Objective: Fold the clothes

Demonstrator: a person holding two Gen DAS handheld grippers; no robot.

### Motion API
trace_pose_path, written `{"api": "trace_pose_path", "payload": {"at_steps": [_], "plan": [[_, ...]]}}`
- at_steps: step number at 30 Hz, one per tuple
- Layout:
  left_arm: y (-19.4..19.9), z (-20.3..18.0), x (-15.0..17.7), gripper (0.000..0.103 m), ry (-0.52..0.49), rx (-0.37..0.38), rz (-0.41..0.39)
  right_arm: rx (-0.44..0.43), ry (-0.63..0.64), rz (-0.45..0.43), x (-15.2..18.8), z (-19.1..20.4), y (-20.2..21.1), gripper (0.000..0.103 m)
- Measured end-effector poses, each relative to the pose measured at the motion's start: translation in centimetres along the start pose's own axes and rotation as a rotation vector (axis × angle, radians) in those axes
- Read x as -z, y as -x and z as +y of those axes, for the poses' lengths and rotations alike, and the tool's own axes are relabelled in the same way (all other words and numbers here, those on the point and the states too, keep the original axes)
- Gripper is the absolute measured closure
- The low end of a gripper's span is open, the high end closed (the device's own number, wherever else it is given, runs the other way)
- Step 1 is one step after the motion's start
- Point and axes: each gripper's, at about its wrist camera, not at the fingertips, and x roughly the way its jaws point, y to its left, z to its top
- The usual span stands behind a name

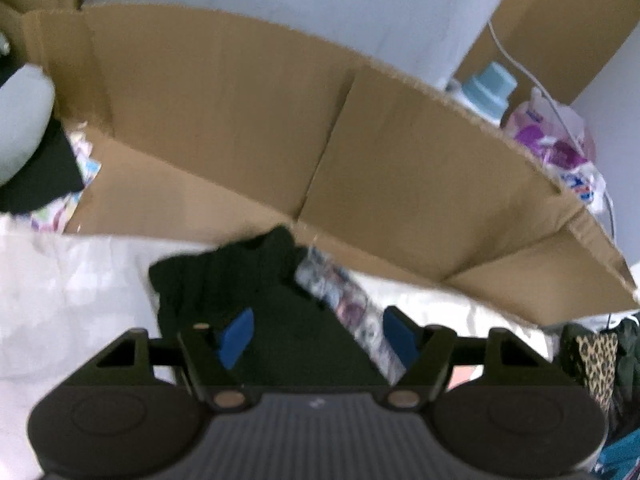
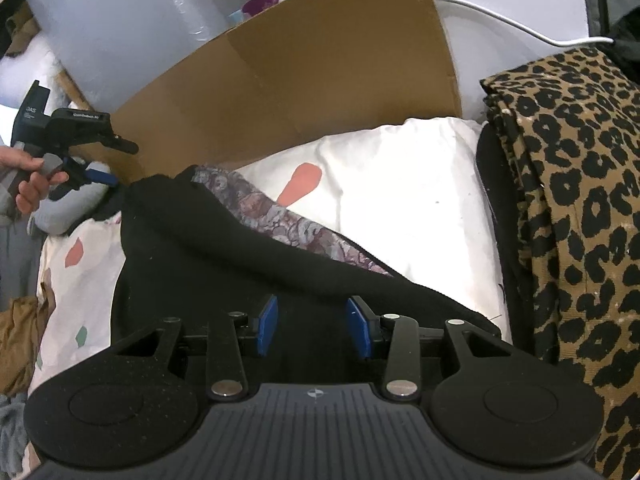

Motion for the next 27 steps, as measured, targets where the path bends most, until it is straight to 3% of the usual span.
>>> {"api": "trace_pose_path", "payload": {"at_steps": [6, 17, 21, 27], "plan": [[-2.7, -1.9, -1.2, 0.044, 0.012, -0.005, 0.006, 0.03, -0.002, -0.018, -0.1, -0.8, -0.1, 0.058], [-8.6, -3.8, 0.5, 0.044, -0.01, -0.004, 0.063, 0.042, -0.066, -0.007, 0.3, -2.4, 0.1, 0.058], [-9.5, -2.2, 1.3, 0.044, 0.011, -0.057, 0.092, 0.043, -0.034, -0.02, 0.0, -2.1, 0.2, 0.058], [-9.3, 0.4, 2.5, 0.04, 0.096, -0.057, 0.137, 0.049, -0.045, -0.019, 0.1, -2.5, -0.1, 0.058]]}}
